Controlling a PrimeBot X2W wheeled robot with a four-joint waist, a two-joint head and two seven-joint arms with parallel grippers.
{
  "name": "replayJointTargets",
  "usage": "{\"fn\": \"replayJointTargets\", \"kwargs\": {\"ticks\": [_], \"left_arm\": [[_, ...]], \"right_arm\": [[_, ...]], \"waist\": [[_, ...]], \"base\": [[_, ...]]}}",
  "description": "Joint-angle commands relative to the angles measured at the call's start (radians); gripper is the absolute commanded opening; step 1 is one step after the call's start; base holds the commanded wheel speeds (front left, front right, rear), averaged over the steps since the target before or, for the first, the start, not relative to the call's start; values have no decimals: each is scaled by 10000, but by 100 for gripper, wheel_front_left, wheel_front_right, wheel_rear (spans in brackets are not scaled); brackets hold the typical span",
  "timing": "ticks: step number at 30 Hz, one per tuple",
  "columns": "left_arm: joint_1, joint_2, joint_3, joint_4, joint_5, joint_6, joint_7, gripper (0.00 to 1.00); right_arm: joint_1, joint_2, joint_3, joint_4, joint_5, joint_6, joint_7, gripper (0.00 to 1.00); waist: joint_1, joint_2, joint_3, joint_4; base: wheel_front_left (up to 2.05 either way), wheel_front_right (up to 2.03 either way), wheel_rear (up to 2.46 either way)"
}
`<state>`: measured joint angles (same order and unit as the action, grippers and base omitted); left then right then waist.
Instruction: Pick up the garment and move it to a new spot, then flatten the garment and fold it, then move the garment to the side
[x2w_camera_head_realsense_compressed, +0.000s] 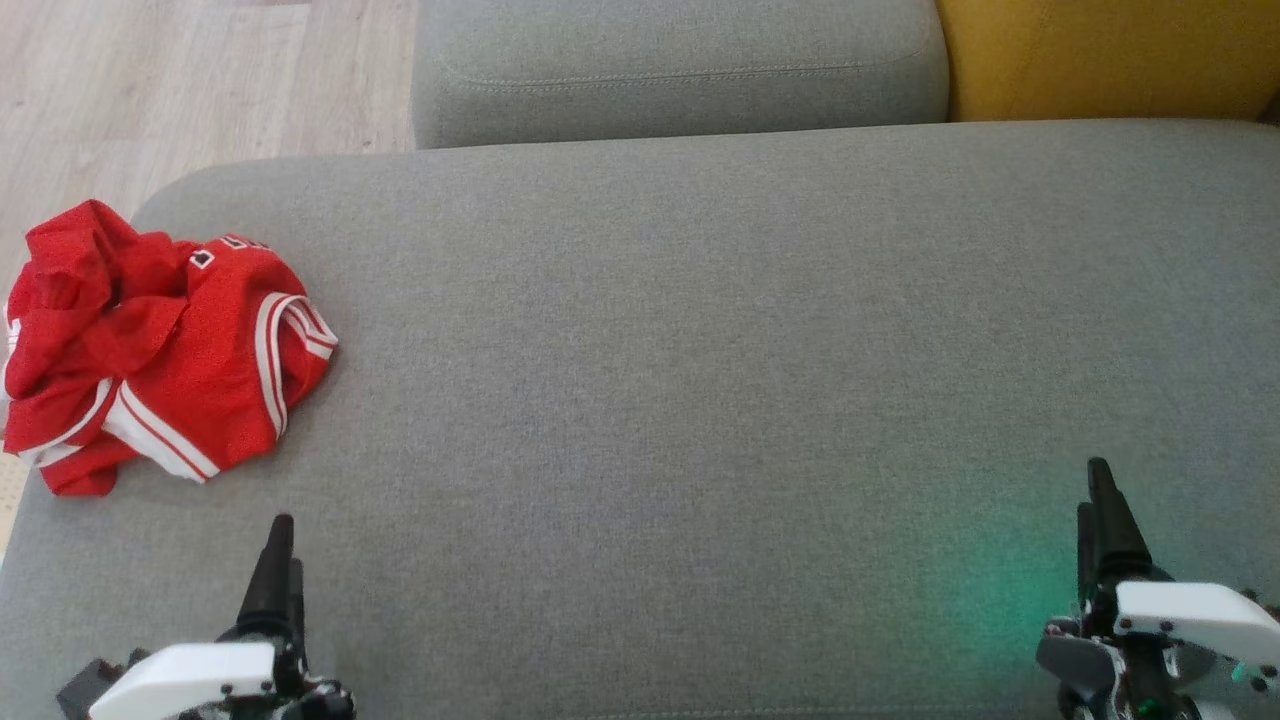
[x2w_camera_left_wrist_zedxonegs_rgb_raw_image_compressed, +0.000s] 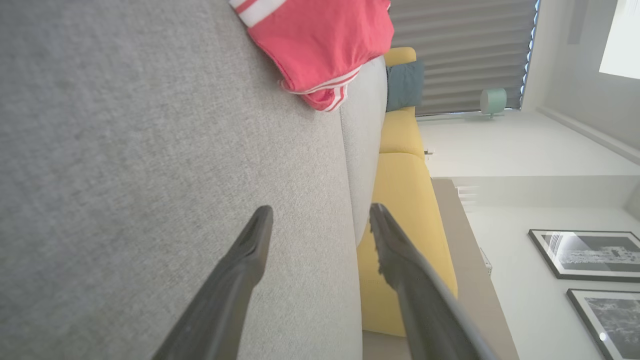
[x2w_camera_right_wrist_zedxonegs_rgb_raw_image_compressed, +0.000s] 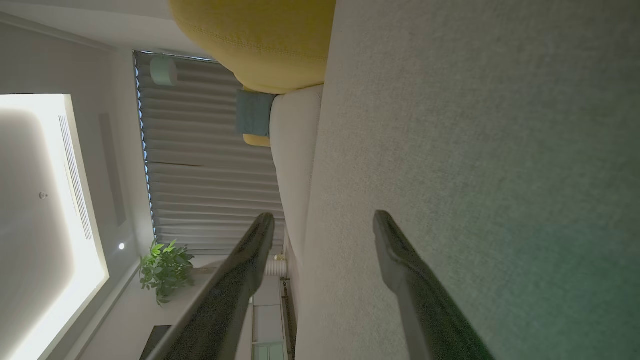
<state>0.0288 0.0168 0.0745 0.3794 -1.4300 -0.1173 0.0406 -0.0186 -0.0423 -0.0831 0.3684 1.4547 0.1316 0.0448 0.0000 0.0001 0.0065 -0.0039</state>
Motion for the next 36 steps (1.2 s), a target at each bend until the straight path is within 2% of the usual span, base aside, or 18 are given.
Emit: {"fn": "replayJointTargets", "kwargs": {"ticks": [1, 17, 36], "left_arm": [[-587, 91, 82, -389, 308, -44, -109, 100], [-824, 125, 152, -410, 2639, -38, -576, 100], [-1106, 170, 103, -453, 5284, 201, -1102, 100]], "right_arm": [[-634, -172, 102, -394, -276, -2, -126, 100], [-899, -178, 489, -430, -2325, -3, -597, 100], [-1235, -196, 912, -414, -4755, -4, -1128, 100]], "waist": [[0, -1, 1, -1], [0, -1, 38, -31], [0, -1, 142, -100]], "base": [[0, 0, 0], [0, 0, 0], [0, 0, 0]]}}
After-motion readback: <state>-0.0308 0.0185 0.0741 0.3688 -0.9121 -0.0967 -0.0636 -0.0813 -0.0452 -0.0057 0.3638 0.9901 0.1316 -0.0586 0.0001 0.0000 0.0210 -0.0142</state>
